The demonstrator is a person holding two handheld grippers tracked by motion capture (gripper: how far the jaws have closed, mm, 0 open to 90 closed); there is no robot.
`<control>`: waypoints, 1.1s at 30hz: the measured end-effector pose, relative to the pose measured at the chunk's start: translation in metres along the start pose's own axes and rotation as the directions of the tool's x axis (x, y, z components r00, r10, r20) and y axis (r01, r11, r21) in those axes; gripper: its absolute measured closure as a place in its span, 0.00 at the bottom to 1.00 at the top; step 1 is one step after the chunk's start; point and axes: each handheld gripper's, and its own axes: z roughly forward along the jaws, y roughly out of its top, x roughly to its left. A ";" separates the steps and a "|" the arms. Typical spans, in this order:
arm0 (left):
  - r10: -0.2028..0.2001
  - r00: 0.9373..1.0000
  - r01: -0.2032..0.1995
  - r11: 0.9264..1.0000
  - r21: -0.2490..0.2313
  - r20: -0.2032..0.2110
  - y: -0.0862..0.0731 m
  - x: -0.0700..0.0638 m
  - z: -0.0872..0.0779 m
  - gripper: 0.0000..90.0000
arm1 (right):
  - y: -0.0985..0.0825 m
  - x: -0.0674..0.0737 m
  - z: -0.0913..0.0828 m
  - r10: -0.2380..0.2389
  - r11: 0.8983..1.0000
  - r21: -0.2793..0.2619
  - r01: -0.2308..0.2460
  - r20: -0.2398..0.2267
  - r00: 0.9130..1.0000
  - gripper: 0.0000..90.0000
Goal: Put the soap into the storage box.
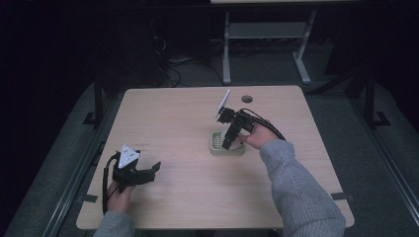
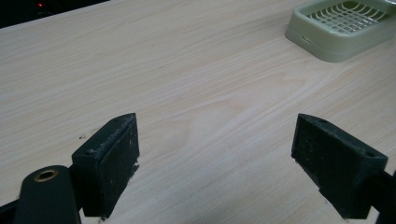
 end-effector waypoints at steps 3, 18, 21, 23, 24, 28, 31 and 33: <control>0.001 1.000 -0.001 1.000 0.001 0.000 0.000 0.000 0.000 0.16 | 0.002 -0.003 0.003 0.009 1.000 0.003 -0.009 -0.002 1.000 0.26; -0.004 1.000 0.004 1.000 -0.004 0.001 0.000 0.000 0.000 0.17 | 0.007 -0.013 0.012 0.044 0.999 0.007 -0.044 -0.003 0.999 0.26; -0.002 1.000 0.002 1.000 -0.003 0.001 0.000 0.000 0.000 0.17 | 0.008 -0.014 0.013 0.046 0.999 0.011 -0.046 0.001 0.999 0.26; -0.001 1.000 0.001 1.000 0.001 -0.001 0.000 0.000 0.000 0.16 | 0.009 -0.015 0.015 0.047 0.999 0.011 -0.047 0.002 0.999 0.26; -0.001 1.000 0.001 1.000 0.001 0.000 0.000 0.000 0.000 0.16 | 0.010 -0.016 0.016 0.047 0.999 0.014 -0.047 0.004 0.999 0.26; -0.001 1.000 0.001 1.000 0.001 0.000 0.000 0.000 0.000 0.17 | 0.011 -0.018 0.019 0.055 0.998 0.014 -0.055 0.003 0.998 0.26; 0.000 1.000 0.000 1.000 0.000 0.000 0.000 0.000 0.000 0.17 | 0.012 -0.019 0.020 0.061 0.998 0.020 -0.061 0.003 0.998 0.26; 0.002 1.000 -0.002 1.000 0.000 0.001 0.000 0.000 0.000 0.17 | 0.012 -0.019 0.022 0.060 0.998 0.021 -0.061 0.007 0.998 0.26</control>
